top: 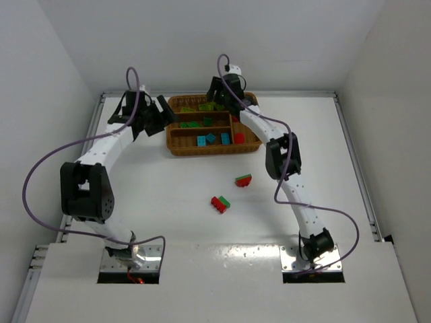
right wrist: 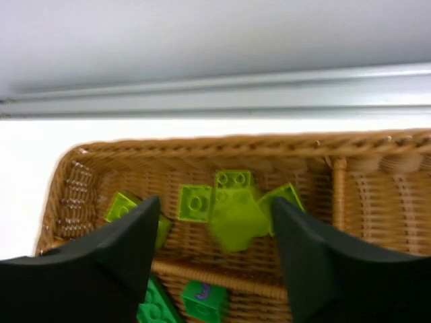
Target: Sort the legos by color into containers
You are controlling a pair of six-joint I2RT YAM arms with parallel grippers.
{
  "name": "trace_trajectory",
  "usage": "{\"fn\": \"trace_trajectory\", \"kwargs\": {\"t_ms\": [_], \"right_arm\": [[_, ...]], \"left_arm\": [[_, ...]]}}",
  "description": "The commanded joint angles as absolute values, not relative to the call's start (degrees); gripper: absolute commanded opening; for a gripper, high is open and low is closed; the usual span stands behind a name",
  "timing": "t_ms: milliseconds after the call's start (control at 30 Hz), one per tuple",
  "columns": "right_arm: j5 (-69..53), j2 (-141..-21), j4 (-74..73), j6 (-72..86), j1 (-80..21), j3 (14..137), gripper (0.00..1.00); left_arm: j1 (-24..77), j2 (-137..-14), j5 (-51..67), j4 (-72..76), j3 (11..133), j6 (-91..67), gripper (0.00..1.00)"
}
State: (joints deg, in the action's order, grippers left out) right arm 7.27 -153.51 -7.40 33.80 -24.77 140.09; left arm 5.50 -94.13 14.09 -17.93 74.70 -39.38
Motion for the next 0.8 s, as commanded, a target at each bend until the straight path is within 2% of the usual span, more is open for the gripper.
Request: {"fn": "trace_trajectory", "kwargs": {"t_ms": [0,67,233,267,333,467,600,767], "right_arm": [[6.59,-151.80,-3.69,33.40,-24.43,142.57,0.70],[7.64,-149.60,-3.69,31.47,-24.96,141.69,0.79],[10.54,-138.21,-8.08,30.23,-24.43,137.30,0.76],[11.24,-135.47,-9.83,30.23,-24.43,132.50,0.73],[13.34,-130.02,-11.68,30.23,-24.43,126.59,0.73],[16.69,-116.92,-18.88,32.76,-25.14,106.56,0.73],[11.71,-101.83,-21.18,35.95,-25.75,88.28,0.76],[7.48,-87.06,-23.82,35.95,-32.32,66.04,0.78]], "left_arm": [[5.98,-90.62,13.89,-15.82,75.67,-39.20,0.83],[5.98,-90.62,13.89,-15.82,75.67,-39.20,0.83],[6.59,-89.47,13.89,-16.35,75.67,-38.67,0.83],[7.29,-88.86,13.36,-16.96,75.67,-38.67,0.83],[7.90,-88.15,11.96,-17.58,75.67,-38.06,0.83],[10.89,-85.96,6.34,-21.88,75.06,-34.64,0.83],[13.54,-83.77,-1.91,-26.45,72.44,-30.86,0.83],[14.24,-78.85,-3.08,-26.46,66.02,-32.07,0.83]]}}
